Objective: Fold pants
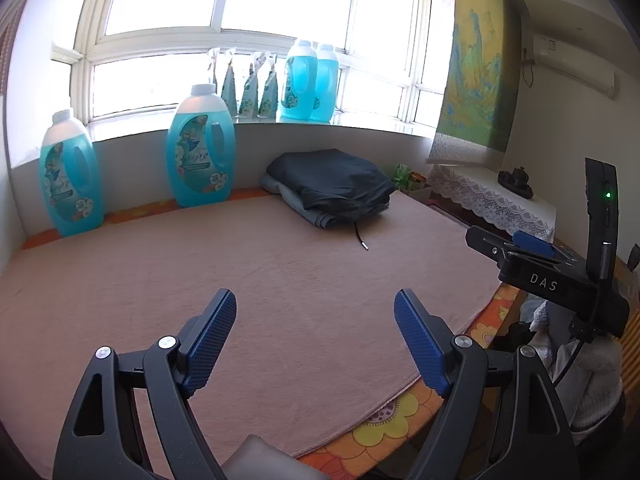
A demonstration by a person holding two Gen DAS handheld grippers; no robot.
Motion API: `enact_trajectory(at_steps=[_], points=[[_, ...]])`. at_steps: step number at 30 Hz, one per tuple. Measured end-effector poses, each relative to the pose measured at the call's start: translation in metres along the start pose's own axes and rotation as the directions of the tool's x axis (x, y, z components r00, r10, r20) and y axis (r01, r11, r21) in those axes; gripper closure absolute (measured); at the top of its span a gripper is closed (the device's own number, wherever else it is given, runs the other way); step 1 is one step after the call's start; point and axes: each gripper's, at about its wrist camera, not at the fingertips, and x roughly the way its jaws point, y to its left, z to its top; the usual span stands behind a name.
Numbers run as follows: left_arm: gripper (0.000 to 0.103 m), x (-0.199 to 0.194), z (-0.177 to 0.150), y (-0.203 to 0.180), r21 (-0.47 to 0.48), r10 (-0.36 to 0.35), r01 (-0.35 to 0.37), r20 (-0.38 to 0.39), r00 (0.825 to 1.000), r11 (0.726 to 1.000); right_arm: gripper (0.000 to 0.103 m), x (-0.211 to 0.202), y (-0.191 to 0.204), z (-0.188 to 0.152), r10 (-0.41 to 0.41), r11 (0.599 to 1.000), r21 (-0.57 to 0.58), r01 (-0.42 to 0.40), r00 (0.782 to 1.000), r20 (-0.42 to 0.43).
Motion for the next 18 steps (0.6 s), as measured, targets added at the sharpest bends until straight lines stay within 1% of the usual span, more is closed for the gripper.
enact_trajectory(at_steps=[9, 15, 18], points=[[0.022, -0.0012, -0.0013, -0.0003, 0.013, 0.005, -0.005, 0.030, 1.000, 1.000, 0.000, 0.0016, 0.0009, -0.0016, 0.001, 1.000, -0.001, -0.001, 1.000, -0.003], [0.022, 0.0010, -0.0022, 0.0053, 0.001, 0.010, -0.010, 0.023, 1.000, 1.000, 0.000, 0.0036, 0.0023, -0.0051, 0.004, 1.000, -0.001, -0.004, 1.000, -0.009], [0.022, 0.0004, -0.0027, 0.0069, 0.001, 0.023, -0.023, 0.024, 0.999, 1.000, 0.000, 0.0051, 0.0026, -0.0068, 0.006, 1.000, -0.005, -0.006, 1.000, -0.009]])
